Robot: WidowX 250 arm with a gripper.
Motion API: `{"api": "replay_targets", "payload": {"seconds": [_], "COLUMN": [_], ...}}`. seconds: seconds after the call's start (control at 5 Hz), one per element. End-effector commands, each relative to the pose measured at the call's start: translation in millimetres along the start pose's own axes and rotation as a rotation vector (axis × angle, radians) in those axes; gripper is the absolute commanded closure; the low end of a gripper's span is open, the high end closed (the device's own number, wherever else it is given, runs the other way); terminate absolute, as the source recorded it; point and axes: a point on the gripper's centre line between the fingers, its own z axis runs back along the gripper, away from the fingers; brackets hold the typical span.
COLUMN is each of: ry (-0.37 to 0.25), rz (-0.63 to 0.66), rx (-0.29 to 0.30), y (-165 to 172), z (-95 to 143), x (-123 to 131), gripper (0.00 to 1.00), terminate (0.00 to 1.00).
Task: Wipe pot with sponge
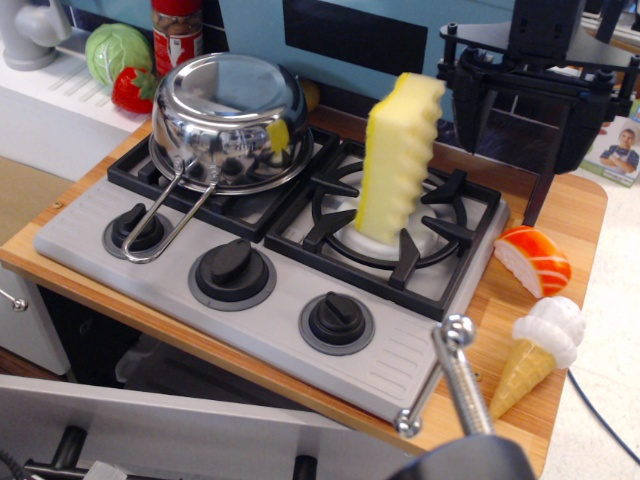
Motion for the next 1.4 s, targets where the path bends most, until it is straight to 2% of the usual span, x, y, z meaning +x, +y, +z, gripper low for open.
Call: {"api": "replay_targets", "payload": {"seconds": [0.0, 0.4, 0.6, 1.2], "ry": [0.000, -0.046, -0.066, -0.106], "rz": [0.000, -0.039, -0.074, -0.128], "rx": [0.000, -0.116, -0.114, -0.001], "y": [0.0, 21.6, 39.9, 63.3], "z": [0.0, 65.6, 74.4, 41.1], "x": [0.0, 9.6, 12.6, 20.9], "gripper": [0.00, 0.00, 0.00, 0.00], "terminate": [0.00, 0.00, 0.00, 0.00]}}
